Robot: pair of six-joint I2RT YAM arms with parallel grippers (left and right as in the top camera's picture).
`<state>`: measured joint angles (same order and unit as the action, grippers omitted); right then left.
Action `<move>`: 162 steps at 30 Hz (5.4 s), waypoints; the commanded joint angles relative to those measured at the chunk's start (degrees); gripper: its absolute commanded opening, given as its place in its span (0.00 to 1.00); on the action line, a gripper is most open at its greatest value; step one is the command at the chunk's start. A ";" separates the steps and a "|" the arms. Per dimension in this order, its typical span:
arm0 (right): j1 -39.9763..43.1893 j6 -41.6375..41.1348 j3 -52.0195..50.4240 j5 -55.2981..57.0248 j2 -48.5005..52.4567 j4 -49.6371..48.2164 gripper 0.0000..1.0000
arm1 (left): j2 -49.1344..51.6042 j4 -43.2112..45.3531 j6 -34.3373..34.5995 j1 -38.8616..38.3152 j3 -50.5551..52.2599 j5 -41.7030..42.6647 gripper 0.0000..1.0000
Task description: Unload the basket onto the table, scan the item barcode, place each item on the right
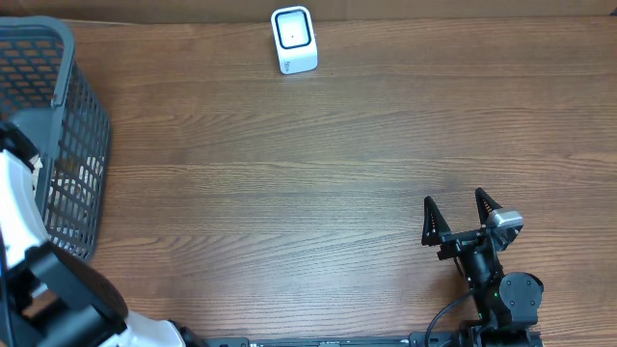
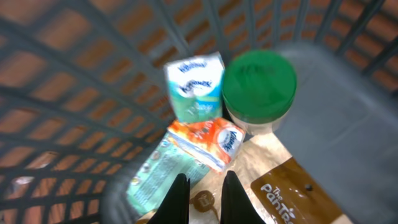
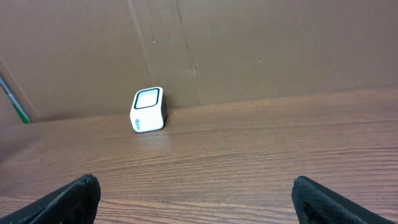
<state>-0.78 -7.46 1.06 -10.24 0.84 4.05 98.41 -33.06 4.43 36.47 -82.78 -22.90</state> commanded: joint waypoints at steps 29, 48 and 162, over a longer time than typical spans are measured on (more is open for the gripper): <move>0.15 0.24 -0.61 0.26 -0.68 -0.31 1.00 | 15.06 6.58 -23.30 5.20 0.02 7.48 0.56; 0.15 0.24 -0.61 0.28 -0.68 -0.31 1.00 | 19.65 9.14 -23.45 4.76 0.00 1.92 0.04; 0.15 0.24 -0.61 0.28 -0.68 -0.31 1.00 | 12.72 7.50 7.39 8.13 0.13 13.33 0.04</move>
<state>-0.78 -7.46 1.06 -10.24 0.84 4.08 115.57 -24.75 13.13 44.36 -82.74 -9.39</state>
